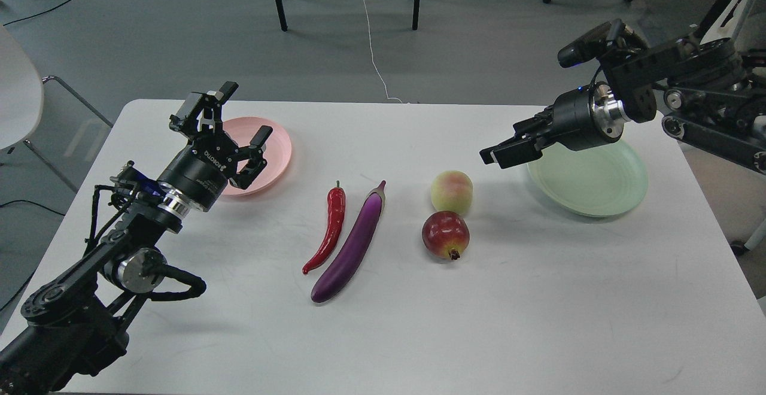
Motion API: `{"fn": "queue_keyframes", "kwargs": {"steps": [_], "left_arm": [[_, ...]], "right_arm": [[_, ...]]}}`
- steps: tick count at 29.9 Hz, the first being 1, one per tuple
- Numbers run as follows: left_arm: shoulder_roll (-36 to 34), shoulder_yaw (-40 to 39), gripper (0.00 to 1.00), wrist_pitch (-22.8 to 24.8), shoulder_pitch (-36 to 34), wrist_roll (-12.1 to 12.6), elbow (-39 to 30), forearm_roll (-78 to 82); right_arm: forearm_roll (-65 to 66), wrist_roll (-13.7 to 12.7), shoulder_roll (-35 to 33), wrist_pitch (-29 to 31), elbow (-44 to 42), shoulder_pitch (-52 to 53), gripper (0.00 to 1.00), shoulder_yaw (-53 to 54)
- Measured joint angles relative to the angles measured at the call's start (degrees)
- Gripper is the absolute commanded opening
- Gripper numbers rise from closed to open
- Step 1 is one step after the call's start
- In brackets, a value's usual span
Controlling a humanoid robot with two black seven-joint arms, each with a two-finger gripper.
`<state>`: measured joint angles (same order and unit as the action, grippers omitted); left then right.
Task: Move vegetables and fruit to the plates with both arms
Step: 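Move the right gripper from the green plate toward the peach, then close the right gripper around the peach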
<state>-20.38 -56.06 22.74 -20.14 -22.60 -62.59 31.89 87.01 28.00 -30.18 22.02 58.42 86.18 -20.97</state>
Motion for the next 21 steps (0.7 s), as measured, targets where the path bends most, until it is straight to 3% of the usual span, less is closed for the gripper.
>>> {"fn": "queue_keyframes", "kwargs": {"steps": [9, 21], "left_arm": [[-1.5, -0.02, 0.98, -0.14, 0.1, 0.0, -1.59, -0.08], [-2.7, -0.42, 0.98, -0.24, 0.6, 0.0, -2.88, -0.11]], "right_arm": [[1.84, 0.01, 16.43, -1.28, -13.51, -1.39, 0.96, -3.65], [1.71, 0.0, 20.0, -2.27, -17.49, -6.41, 0.97, -4.32]]}}
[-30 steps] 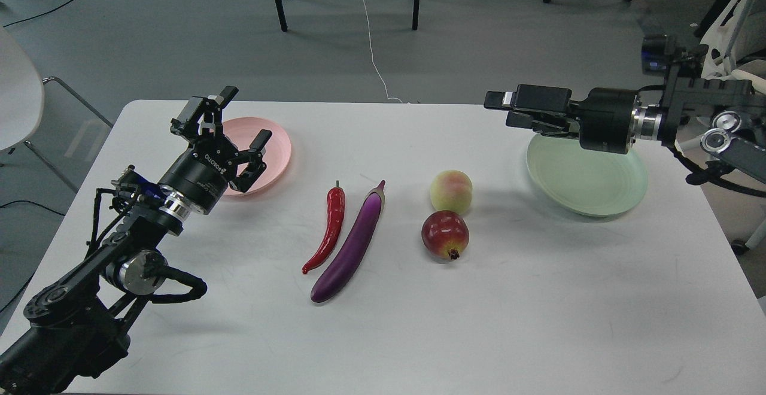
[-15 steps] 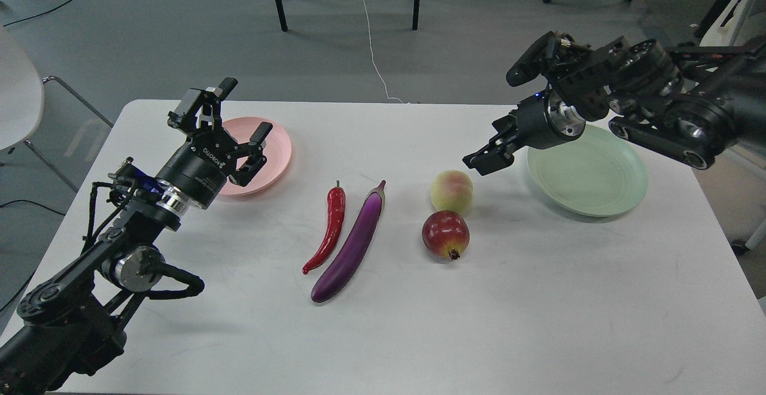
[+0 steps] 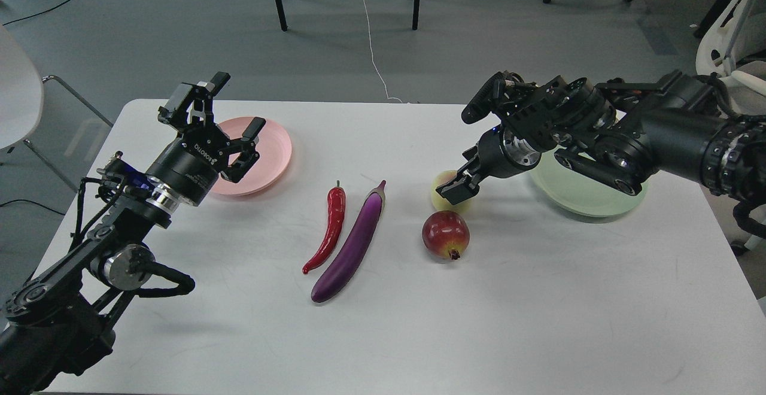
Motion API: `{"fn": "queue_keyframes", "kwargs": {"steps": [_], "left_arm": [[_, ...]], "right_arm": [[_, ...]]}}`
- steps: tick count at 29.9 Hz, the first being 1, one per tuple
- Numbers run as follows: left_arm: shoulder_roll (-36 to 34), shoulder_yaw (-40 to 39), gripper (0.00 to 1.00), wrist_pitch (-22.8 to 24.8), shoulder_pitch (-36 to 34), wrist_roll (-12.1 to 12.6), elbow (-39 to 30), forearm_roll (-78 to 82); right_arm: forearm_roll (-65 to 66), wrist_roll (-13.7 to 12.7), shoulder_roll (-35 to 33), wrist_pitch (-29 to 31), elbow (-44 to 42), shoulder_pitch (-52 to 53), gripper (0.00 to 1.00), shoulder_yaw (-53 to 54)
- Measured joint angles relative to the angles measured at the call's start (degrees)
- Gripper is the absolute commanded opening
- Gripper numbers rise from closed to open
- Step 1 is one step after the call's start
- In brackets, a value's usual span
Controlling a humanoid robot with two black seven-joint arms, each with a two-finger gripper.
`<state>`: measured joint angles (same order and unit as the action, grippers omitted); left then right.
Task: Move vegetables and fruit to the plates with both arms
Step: 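Close the right gripper around the peach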
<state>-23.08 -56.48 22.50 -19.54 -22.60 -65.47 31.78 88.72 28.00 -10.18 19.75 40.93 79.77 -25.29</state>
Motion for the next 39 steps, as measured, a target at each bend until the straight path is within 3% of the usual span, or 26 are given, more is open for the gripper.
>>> {"fn": "queue_keyframes", "kwargs": {"steps": [24, 34, 39], "left_arm": [[0.15, -0.67, 0.98, -0.08, 0.12, 0.01, -0.53, -0.12], [0.07, -1.52, 0.98, -0.09, 0.12, 0.01, -1.4, -0.49], [0.06, -1.75, 0.98, -0.09, 0.12, 0.01, -1.47, -0.5]], "right_arm": [[-3.2, 0.0, 2.1, -4.63, -5.23, -5.12, 0.9, -0.23], [-3.24, 0.01, 2.14, -4.15, -6.16, -5.65, 0.63, -0.35], [-3.26, 0.01, 2.02, -3.99, -5.99, -5.39, 0.35, -2.25]]}}
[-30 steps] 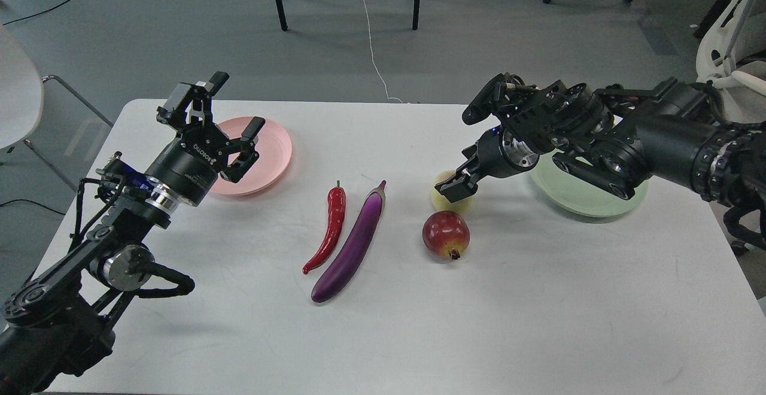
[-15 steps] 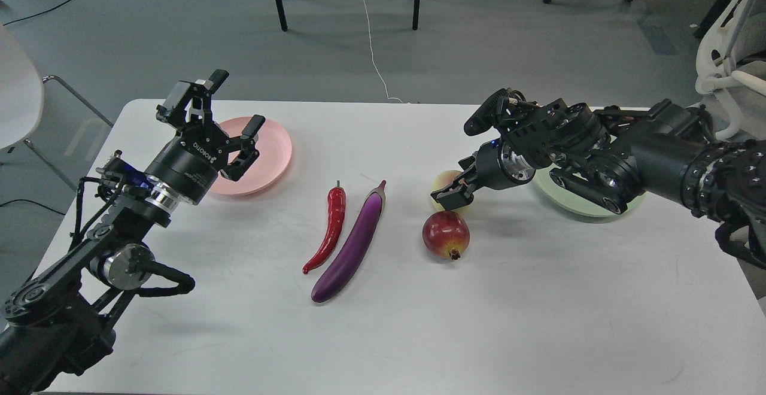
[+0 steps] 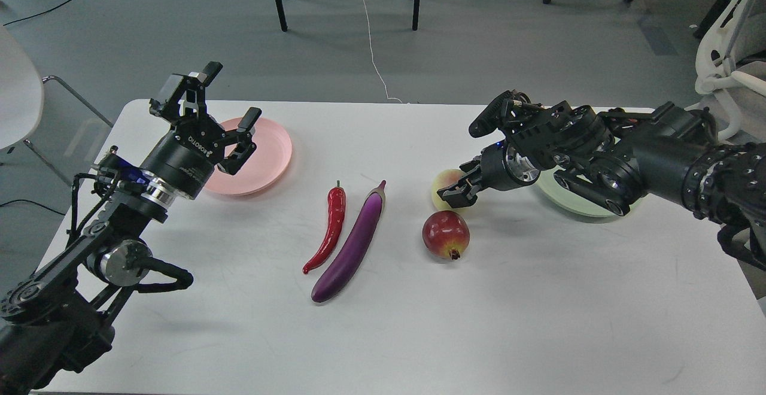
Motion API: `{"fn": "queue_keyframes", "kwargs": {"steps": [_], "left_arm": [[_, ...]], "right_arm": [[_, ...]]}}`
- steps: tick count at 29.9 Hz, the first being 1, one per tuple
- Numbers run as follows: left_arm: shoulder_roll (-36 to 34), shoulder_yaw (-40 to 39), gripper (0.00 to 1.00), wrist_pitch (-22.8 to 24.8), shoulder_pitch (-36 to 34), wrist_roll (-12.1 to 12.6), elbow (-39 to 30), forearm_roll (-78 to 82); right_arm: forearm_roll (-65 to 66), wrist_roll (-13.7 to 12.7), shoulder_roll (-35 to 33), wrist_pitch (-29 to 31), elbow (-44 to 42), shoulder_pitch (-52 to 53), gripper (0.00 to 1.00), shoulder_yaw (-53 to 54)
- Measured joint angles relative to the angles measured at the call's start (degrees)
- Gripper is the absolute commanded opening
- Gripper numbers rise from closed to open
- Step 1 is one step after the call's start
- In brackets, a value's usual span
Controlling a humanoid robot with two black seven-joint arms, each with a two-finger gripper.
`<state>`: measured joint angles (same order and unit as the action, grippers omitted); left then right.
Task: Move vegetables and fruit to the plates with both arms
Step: 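Close the right gripper around the peach, then lift the peach with the right gripper and lower it onto the green plate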
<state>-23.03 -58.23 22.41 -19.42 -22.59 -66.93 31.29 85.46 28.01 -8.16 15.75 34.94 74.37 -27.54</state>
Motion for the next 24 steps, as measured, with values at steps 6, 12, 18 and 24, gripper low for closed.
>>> {"fn": "queue_keyframes", "kwargs": {"steps": [6, 12, 18, 24], "left_arm": [[-0.08, -0.41, 0.98, 0.0, 0.0, 0.0, -0.27, 0.0], [-0.16, -0.65, 0.98, 0.0, 0.0, 0.0, -1.01, 0.0], [-0.25, -0.72, 0.98, 0.0, 0.0, 0.0, -1.27, 0.0], [-0.18, -0.6, 0.98, 0.0, 0.0, 0.0, -2.19, 0.0]], "right_arm": [[-0.28, 0.0, -0.49, 0.34, 0.48, 1.42, 0.34, -0.47], [-2.49, -0.01, -5.88, 0.06, 3.8, 7.94, 0.34, 0.07], [-2.79, 0.0, -16.73, -0.05, 8.39, 12.08, 0.34, 0.16], [-2.02, -0.01, -27.58, -0.6, 11.37, 11.08, 0.35, -0.57]]}}
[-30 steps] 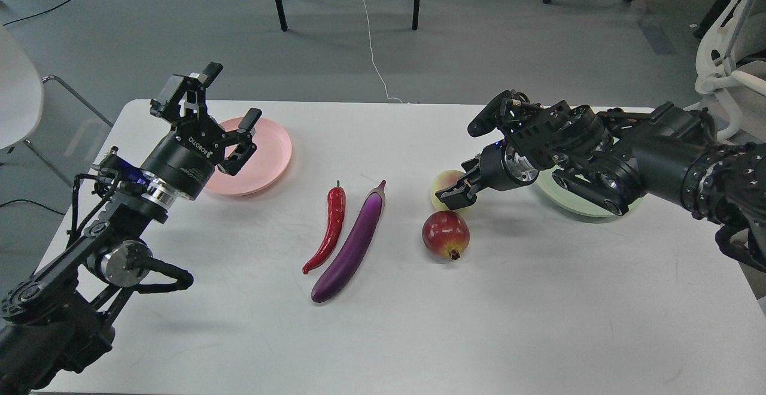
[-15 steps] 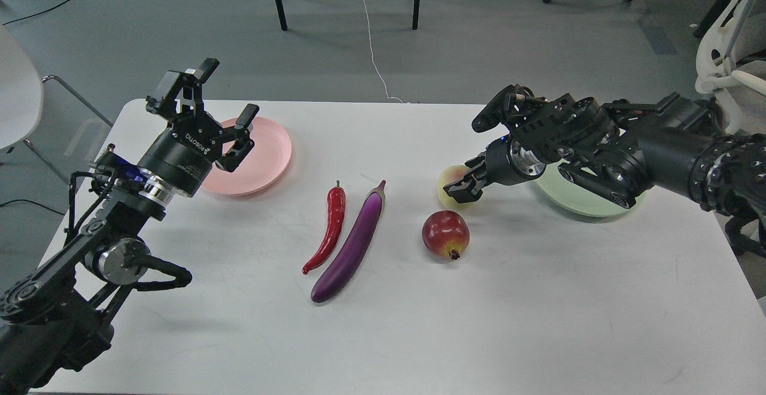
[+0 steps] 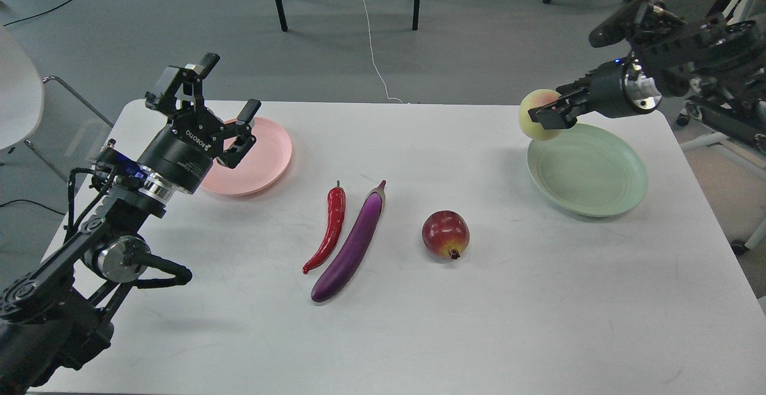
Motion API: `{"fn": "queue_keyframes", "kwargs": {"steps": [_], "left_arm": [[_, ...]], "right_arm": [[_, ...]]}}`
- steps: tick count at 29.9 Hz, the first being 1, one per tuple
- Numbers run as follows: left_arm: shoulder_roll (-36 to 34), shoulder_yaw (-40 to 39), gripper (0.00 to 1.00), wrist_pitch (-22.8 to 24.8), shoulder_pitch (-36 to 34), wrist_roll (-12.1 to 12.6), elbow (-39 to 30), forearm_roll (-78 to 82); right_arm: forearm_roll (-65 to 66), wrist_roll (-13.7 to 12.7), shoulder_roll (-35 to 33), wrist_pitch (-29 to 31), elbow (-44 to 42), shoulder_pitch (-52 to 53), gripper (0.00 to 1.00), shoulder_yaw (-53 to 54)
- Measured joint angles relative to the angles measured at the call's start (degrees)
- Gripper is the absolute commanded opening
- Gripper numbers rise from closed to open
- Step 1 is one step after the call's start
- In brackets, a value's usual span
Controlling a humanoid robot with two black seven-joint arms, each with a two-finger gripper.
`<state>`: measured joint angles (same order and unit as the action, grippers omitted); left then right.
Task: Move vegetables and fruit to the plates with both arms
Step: 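Lift the peach with the right gripper and lower it onto the green plate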
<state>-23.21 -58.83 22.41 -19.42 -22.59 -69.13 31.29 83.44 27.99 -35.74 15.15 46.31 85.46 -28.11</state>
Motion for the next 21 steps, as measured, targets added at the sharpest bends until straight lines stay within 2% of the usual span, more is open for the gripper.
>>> {"fn": "queue_keyframes", "kwargs": {"steps": [7, 21], "left_arm": [[0.34, 0.32, 0.98, 0.01, 0.08, 0.0, -0.49, 0.15], [0.03, 0.4, 0.98, 0.08, 0.15, 0.0, -0.93, 0.24]], "right_arm": [[0.4, 0.01, -3.25, -4.6, -1.41, -6.81, 0.35, -0.72], [0.5, 0.0, -0.09, -8.8, -8.43, -12.84, 0.37, -0.61]]}}
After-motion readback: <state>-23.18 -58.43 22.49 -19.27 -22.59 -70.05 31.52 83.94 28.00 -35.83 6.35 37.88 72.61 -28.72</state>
